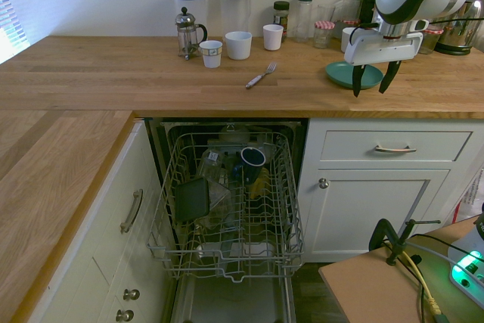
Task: Put the fork in the dishwasher
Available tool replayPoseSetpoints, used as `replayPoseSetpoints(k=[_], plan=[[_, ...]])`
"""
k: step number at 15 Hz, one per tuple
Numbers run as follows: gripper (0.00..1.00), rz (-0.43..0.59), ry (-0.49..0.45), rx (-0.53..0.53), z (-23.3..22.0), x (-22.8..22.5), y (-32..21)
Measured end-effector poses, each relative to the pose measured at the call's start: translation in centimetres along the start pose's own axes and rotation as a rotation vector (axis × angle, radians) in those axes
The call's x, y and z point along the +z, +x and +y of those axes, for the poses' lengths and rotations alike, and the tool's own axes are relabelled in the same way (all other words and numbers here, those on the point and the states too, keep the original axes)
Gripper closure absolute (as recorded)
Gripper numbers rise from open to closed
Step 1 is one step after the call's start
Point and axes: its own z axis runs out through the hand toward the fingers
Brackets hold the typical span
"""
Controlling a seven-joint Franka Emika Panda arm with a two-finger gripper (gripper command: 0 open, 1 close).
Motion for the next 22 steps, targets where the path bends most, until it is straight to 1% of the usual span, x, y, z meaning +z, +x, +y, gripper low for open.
replayPoseSetpoints(k=[2, 5, 9, 13, 18, 21, 22], plan=[[0.00, 0.001, 0.001, 0.003, -0.1, 0.1, 0.0], [0.00, 0.003, 0.013, 0.047, -1.7, 0.1, -0.7], [0.00, 0.017, 0.046, 0.138, -7.1, -2.1, -1.9], [0.00, 0.021, 0.071, 0.266, -14.4, -4.1, -3.1], [0.00, 0.058, 0.111, 0.453, -24.1, -3.4, -2.1], [0.00, 0.092, 0.152, 0.629, -27.7, -3.2, -0.3], [0.00, 0.093, 0.152, 0.636, -27.8, -3.1, -0.3]])
